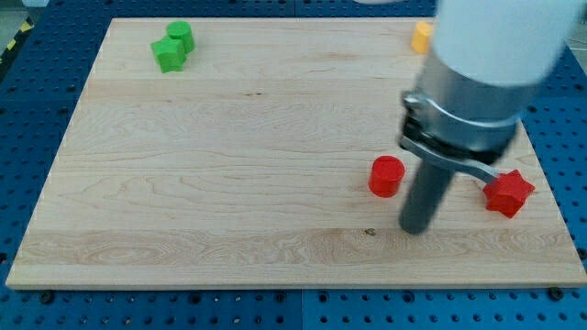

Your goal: Move red circle on left side

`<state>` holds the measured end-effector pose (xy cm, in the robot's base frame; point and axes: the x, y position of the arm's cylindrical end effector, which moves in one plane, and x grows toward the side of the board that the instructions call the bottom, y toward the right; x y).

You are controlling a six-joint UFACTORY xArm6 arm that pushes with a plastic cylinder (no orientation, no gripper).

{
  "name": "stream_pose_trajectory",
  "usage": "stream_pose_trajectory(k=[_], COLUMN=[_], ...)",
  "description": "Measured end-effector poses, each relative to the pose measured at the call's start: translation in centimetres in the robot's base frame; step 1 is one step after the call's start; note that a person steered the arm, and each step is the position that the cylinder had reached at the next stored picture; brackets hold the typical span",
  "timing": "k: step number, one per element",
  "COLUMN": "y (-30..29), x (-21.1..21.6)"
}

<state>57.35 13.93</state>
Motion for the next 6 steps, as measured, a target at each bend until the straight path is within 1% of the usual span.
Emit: stream_pose_trajectory(k=[1,2,3,4,5,6], y=[1.3,0.4,-4.8,-7.4,-6.5,-3.6], x=[-1.8,-6.3,-6.4,-6.4,-6.4,-5.3])
